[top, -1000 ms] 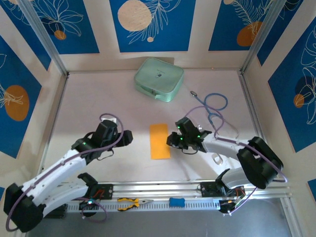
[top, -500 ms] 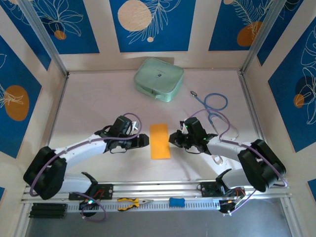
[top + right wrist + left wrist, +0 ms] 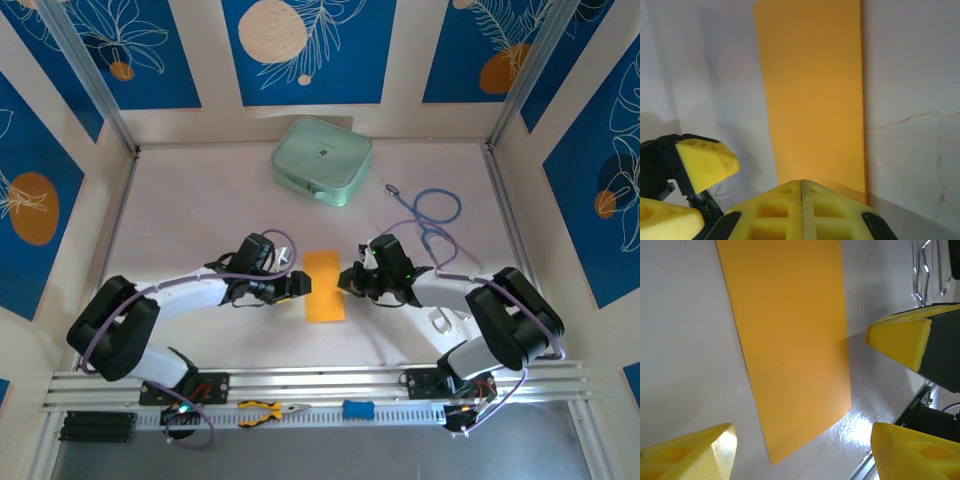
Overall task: Fold a paper plane with a square sheet of paper (pick it up from the middle)
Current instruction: Third fold the triangle at the center of the table.
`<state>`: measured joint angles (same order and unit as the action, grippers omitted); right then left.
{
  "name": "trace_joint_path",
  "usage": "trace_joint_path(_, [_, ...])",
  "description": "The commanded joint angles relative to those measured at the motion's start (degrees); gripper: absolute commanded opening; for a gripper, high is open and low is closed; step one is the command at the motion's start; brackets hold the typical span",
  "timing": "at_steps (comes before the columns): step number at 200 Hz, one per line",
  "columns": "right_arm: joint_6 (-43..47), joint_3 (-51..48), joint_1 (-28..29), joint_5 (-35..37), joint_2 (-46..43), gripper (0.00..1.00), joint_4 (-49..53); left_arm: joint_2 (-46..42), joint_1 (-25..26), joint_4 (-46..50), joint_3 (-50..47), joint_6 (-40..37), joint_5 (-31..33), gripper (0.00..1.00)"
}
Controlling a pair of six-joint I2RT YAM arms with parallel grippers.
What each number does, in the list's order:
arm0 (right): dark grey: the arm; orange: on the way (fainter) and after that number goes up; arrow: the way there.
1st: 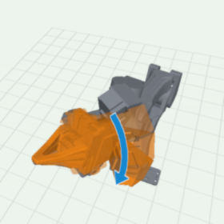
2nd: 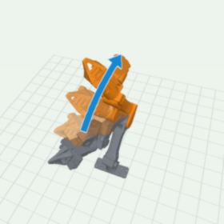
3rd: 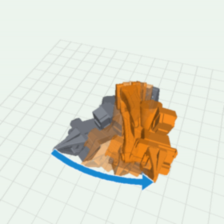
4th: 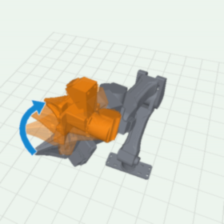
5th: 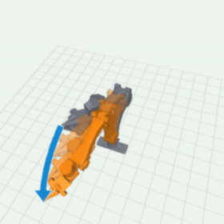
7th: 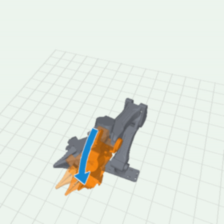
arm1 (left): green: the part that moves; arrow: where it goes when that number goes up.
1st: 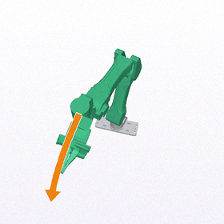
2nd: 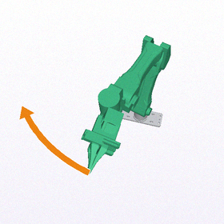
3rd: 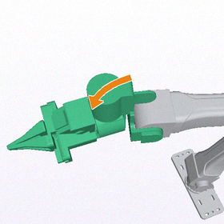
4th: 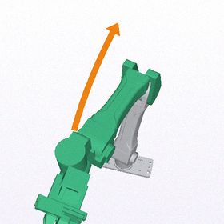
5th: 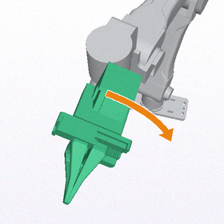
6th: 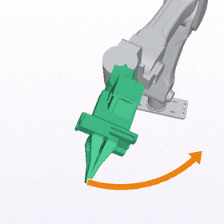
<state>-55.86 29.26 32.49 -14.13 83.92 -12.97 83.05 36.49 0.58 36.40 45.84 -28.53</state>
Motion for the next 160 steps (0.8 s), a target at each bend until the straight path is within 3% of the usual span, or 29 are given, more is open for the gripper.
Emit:
trace_joint_path(1, [0.96, 1.32, -0.32, -3.77, 1.99, 0.06, -1.58, 1.22, -0.51, -1.99, -0.1, 0.74, -2.12, 0.7])
trace_joint_path(110, [-0.39, -4.52, -1.79, -4.91, 11.52, 0.06, -8.79, 8.28, -0.46, -2.6, 2.35, -0.67, -3.87, 0.65])
trace_joint_path(160, [-0.38, -4.65, -1.9, -5.21, 11.4, 0.06, -8.84, 10.97, -0.47, -4.78, 3.41, 0.1, -5.96, 0.54])
